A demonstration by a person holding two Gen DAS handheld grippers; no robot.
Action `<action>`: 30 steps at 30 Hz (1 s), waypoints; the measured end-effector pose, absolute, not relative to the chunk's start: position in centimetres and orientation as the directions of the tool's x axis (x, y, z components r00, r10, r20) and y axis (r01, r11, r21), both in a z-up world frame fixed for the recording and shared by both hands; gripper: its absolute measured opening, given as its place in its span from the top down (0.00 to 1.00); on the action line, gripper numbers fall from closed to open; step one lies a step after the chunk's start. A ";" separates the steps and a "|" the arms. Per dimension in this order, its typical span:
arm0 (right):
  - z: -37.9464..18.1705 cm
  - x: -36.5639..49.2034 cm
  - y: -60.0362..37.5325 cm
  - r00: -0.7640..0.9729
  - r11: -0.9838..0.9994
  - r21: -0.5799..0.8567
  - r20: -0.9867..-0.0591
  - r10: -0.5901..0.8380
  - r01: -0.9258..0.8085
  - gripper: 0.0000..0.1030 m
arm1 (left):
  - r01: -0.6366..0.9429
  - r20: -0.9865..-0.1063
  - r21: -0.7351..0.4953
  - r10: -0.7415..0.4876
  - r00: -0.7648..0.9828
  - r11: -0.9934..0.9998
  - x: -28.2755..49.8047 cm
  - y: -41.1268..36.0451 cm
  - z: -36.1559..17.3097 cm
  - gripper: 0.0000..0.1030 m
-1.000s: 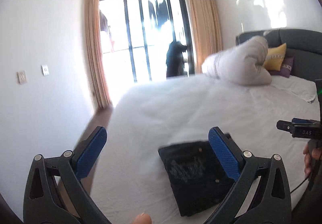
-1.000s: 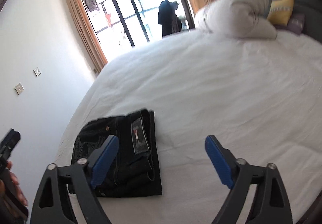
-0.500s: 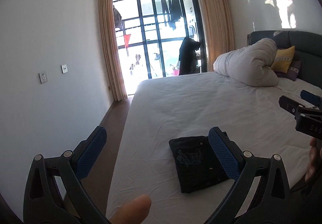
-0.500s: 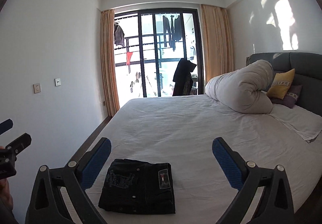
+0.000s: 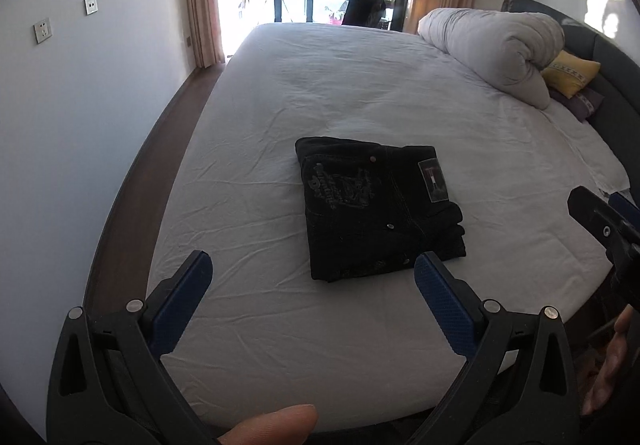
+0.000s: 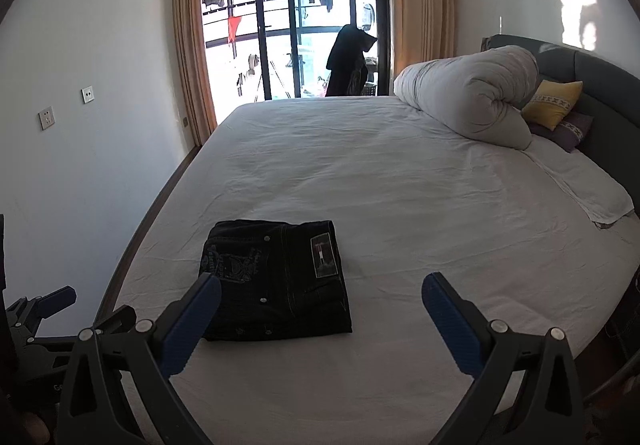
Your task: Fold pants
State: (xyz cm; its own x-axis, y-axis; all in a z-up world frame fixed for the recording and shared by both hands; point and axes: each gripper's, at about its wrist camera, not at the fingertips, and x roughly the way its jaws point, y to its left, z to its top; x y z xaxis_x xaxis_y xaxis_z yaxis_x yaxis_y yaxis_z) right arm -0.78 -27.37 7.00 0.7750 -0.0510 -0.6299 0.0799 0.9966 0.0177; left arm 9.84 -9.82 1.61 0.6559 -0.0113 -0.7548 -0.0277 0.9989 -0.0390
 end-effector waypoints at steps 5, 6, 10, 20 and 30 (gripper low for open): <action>6.0 -0.4 -27.1 0.741 0.996 0.011 -0.670 -0.055 0.085 0.00 | -0.047 -0.770 -0.044 -0.004 0.638 0.998 10.8 -8.8 0.7 0.00; 5.8 -0.3 -27.1 0.736 0.996 0.010 -0.674 -0.055 0.084 0.00 | -0.048 -0.774 -0.045 -0.004 0.633 0.998 11.0 -8.7 0.5 0.00; 5.4 -0.1 -26.6 0.721 0.997 0.005 -0.691 -0.053 0.078 0.00 | -0.050 -0.783 -0.051 -0.009 0.622 0.997 10.8 -8.4 0.3 0.00; 4.6 0.3 -26.4 0.695 0.997 0.003 -0.718 -0.047 0.072 0.00 | -0.059 -0.792 -0.057 -0.009 0.610 0.997 10.8 -7.9 0.2 0.00; 4.0 0.7 -26.7 0.677 0.998 0.003 -0.735 -0.045 0.069 0.00 | -0.054 -0.796 -0.052 -0.009 0.606 0.997 10.9 -8.2 -0.2 0.00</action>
State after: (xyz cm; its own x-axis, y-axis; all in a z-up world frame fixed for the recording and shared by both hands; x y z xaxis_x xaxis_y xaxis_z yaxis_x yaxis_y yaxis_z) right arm 0.73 -26.73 4.03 0.6770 -0.0447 -0.7346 0.0694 0.9976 0.0033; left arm 10.86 -8.22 -0.17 0.6059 -0.0087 -0.7955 -0.0539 0.9972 -0.0519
